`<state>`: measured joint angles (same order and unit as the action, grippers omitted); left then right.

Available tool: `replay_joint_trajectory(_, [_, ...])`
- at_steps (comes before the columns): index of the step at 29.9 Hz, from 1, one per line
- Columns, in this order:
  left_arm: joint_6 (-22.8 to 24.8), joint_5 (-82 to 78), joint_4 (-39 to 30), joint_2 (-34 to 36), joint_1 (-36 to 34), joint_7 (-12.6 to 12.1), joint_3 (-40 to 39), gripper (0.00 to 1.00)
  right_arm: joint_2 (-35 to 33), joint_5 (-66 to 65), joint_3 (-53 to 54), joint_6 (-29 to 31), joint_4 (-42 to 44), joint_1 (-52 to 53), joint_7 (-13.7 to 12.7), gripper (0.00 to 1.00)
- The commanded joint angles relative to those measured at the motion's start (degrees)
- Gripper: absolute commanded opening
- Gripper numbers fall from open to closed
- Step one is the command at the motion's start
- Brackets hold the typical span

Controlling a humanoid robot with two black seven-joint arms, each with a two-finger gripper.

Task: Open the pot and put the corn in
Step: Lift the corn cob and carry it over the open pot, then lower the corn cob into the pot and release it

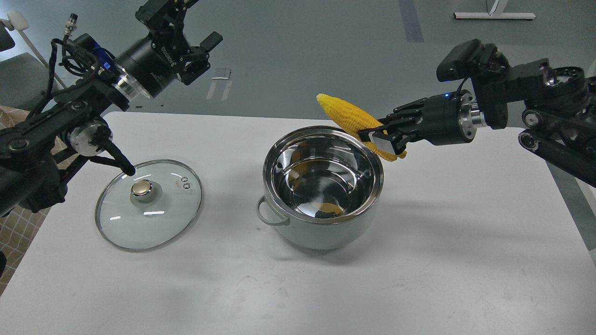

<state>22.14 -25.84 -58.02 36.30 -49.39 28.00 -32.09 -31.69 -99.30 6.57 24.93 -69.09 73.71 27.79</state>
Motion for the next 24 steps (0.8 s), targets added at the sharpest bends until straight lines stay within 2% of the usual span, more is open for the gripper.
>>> replay_joint_trajectory(1, [0.0,0.0,0.0,0.1,0.0,0.0,-0.1,0.98,2.9,0.0,-0.5,-0.1,2.6,-0.1,0.0,0.0])
replay_joint_trajectory(5, [0.0,0.0,0.0,0.1,0.0,0.0,-0.1,0.97,7.2,0.0,-1.5,-0.1,5.6,-0.1,0.0,0.0])
replay_joint_trajectory(24, [0.0,0.1,-0.2,0.0,0.1,0.0,-0.2,0.98,15.9,0.0,-6.5,-0.6,14.3,-1.0,0.0,0.06])
